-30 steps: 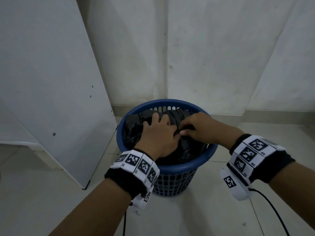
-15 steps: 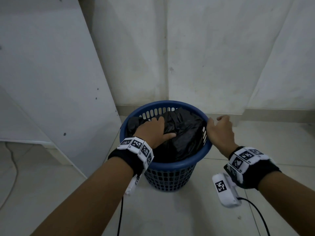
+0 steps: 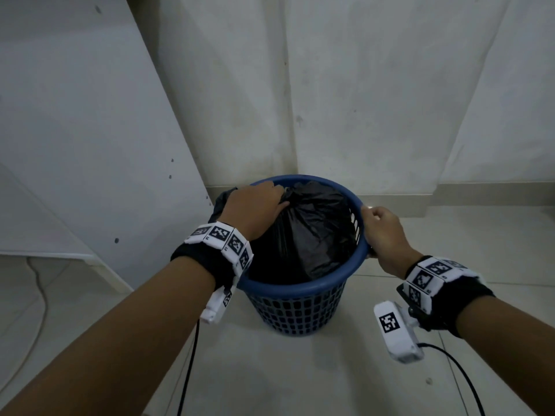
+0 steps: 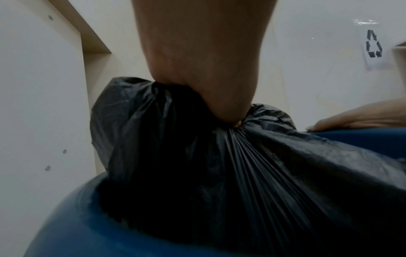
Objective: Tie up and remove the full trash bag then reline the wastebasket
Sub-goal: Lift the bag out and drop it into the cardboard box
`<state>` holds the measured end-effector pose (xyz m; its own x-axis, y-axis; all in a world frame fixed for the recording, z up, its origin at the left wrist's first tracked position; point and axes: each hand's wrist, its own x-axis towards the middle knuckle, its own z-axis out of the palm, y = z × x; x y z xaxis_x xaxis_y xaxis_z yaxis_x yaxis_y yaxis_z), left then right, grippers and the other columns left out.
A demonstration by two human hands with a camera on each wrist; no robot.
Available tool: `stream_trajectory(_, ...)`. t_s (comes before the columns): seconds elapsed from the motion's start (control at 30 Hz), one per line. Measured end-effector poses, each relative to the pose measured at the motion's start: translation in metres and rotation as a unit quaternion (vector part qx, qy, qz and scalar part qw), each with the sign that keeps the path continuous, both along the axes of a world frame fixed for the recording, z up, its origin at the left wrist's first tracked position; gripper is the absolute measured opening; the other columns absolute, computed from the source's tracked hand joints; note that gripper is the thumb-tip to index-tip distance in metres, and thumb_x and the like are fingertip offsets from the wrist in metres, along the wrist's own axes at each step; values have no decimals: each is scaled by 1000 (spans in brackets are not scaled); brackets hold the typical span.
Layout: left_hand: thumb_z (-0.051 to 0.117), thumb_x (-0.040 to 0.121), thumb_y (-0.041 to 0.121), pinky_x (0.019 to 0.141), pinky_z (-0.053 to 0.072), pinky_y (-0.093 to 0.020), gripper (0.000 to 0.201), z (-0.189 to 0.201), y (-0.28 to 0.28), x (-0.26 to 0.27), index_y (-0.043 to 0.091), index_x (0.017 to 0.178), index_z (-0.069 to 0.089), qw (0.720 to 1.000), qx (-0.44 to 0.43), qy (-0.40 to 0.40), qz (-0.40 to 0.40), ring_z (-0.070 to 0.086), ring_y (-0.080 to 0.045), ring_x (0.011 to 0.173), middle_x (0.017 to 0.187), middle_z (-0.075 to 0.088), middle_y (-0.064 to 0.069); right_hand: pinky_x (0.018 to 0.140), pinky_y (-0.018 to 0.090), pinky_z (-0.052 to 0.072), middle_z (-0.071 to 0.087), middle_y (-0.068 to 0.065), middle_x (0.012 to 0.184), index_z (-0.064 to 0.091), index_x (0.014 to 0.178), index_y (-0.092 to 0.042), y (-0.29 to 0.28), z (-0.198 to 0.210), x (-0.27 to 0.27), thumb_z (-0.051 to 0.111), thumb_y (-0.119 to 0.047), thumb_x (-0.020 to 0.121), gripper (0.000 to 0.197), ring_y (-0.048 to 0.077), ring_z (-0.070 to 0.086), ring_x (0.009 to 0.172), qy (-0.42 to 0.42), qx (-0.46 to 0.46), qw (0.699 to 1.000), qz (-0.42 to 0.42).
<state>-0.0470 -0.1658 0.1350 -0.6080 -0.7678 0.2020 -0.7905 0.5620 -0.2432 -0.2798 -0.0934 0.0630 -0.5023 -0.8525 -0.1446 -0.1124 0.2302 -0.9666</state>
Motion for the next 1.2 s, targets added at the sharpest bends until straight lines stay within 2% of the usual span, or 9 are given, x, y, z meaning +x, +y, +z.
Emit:
stream_trajectory(0.23, 37, 106, 44, 72, 52, -46, 40, 31, -15, 7, 9, 99, 57, 994, -26, 107, 0, 60, -33, 81, 97, 57, -10, 39, 24, 46, 59, 11, 77, 52, 87, -12, -4, -4, 9, 49, -41, 99, 31, 25, 56, 60, -36, -17, 999, -17)
stream_trajectory(0.33, 40, 106, 41, 69, 50, -44, 38, 35, -6, 6, 9, 99, 58, 988, -38, 141, -43, 59, -31, 78, 95, 57, -10, 40, 24, 44, 59, 8, 79, 55, 85, -12, -10, -4, 14, 52, -39, 97, 30, 24, 56, 63, -44, -13, 998, -52)
stream_trajectory(0.5, 35, 106, 42, 59, 48, -41, 42, 27, 19, 18, 8, 100, 60, 984, -30, 122, -128, 57, -25, 70, 92, 56, -8, 65, 39, 50, 61, 5, 71, 56, 65, -18, -19, -8, 12, 58, -38, 91, 33, 29, 58, 73, 0, -12, 996, -85)
stream_trajectory(0.7, 38, 108, 37, 68, 35, -36, 32, 68, -13, 43, 14, 87, 47, 978, -17, 208, 17, 55, -30, 84, 89, 53, -10, 70, 44, 53, 65, 12, 74, 59, 65, -12, -22, -4, 21, 62, -40, 90, 37, 29, 61, 74, 31, -35, 997, -58)
stream_trajectory(0.77, 40, 107, 36, 69, 32, -34, 33, 82, -14, 41, 13, 85, 46, 969, -16, 245, 15, 54, -30, 84, 89, 56, -12, 73, 47, 54, 66, 11, 76, 59, 65, -14, -21, -6, 25, 62, -36, 90, 33, 32, 64, 79, 21, -30, 997, -61)
stream_trajectory(0.93, 41, 105, 42, 69, 32, -33, 35, 114, 0, 26, 14, 85, 48, 963, -37, 263, -37, 51, -24, 83, 89, 52, -6, 62, 39, 53, 65, 17, 96, 60, 86, -10, -24, -8, 29, 53, -19, 94, 14, 35, 62, 86, -100, -8, 994, -48)
stream_trajectory(1.0, 41, 104, 43, 73, 35, -35, 35, 129, -1, 26, 11, 93, 53, 952, -81, 295, -24, 53, -27, 90, 97, 55, -10, 56, 35, 53, 63, 14, 97, 57, 96, -11, -24, -1, 32, 51, -24, 97, 14, 33, 60, 83, -143, 7, 989, -27)
stream_trajectory(1.07, 40, 104, 42, 73, 31, -31, 35, 145, -4, 26, 10, 96, 53, 931, -121, 343, -15, 52, -26, 92, 100, 55, -11, 53, 32, 52, 61, 13, 92, 53, 95, -12, -25, 4, 35, 52, -34, 99, 22, 28, 58, 77, -160, 9, 987, -13)
stream_trajectory(1.2, 40, 104, 42, 71, 25, -24, 39, 171, -12, 28, 6, 103, 57, 921, -144, 361, -3, 43, -16, 88, 102, 55, -10, 53, 34, 55, 60, 14, 88, 52, 97, -13, -20, 10, 37, 48, -46, 100, 34, 28, 60, 72, -139, 20, 990, 22)
